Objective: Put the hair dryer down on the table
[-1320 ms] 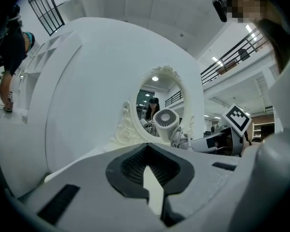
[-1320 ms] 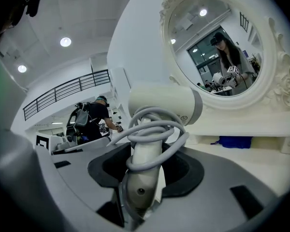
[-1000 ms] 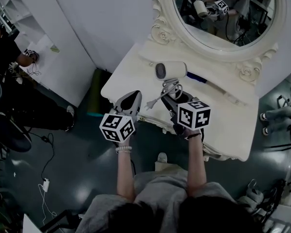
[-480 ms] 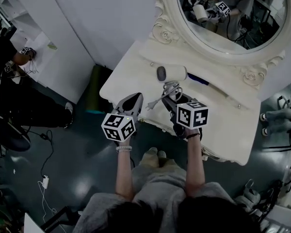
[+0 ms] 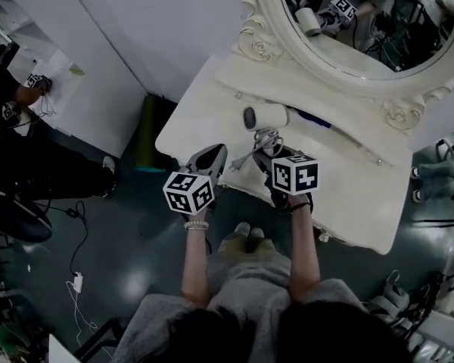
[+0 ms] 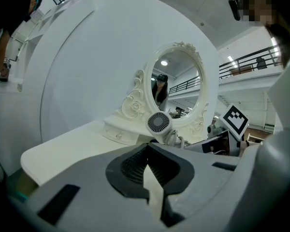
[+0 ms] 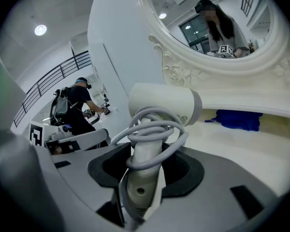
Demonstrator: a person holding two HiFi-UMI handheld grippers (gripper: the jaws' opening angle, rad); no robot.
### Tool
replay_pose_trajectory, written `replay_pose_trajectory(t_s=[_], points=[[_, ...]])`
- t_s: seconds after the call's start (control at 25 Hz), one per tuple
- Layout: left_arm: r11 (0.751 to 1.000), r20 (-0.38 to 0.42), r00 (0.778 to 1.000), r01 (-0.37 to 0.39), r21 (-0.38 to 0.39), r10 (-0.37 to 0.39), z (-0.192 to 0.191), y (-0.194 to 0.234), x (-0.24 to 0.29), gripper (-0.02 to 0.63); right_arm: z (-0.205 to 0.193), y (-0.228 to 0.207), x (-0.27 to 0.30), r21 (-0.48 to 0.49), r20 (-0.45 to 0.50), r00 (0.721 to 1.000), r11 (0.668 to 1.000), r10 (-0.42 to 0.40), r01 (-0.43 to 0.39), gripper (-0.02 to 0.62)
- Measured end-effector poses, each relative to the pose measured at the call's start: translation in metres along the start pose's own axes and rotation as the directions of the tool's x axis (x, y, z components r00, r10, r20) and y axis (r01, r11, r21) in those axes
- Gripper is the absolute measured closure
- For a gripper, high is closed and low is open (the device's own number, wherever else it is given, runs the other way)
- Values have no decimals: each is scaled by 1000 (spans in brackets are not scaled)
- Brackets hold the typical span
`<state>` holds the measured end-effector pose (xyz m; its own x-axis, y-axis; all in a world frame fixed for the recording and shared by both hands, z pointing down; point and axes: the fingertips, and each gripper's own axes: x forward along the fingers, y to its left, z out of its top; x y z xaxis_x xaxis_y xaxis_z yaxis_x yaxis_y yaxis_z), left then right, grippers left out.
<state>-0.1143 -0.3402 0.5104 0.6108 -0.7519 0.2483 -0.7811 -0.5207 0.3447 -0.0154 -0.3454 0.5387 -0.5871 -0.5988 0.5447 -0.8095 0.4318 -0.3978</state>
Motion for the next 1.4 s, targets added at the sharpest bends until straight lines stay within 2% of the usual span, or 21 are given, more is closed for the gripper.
replay_pose_trajectory(t_s=[0.4, 0.8, 1.4], points=[[998, -76, 997, -11, -62, 6, -32, 23, 15, 601, -25, -15, 36, -17, -127, 991, 999, -33, 31, 403], [995, -141, 990, -27, -101, 13, -56, 41, 20, 601, -44, -21, 67, -82, -251, 965, 995, -74, 55, 403], [991, -160, 987, -51, -126, 31, -61, 63, 18, 601, -49, -20, 91, -176, -357, 926, 982, -126, 66, 402]])
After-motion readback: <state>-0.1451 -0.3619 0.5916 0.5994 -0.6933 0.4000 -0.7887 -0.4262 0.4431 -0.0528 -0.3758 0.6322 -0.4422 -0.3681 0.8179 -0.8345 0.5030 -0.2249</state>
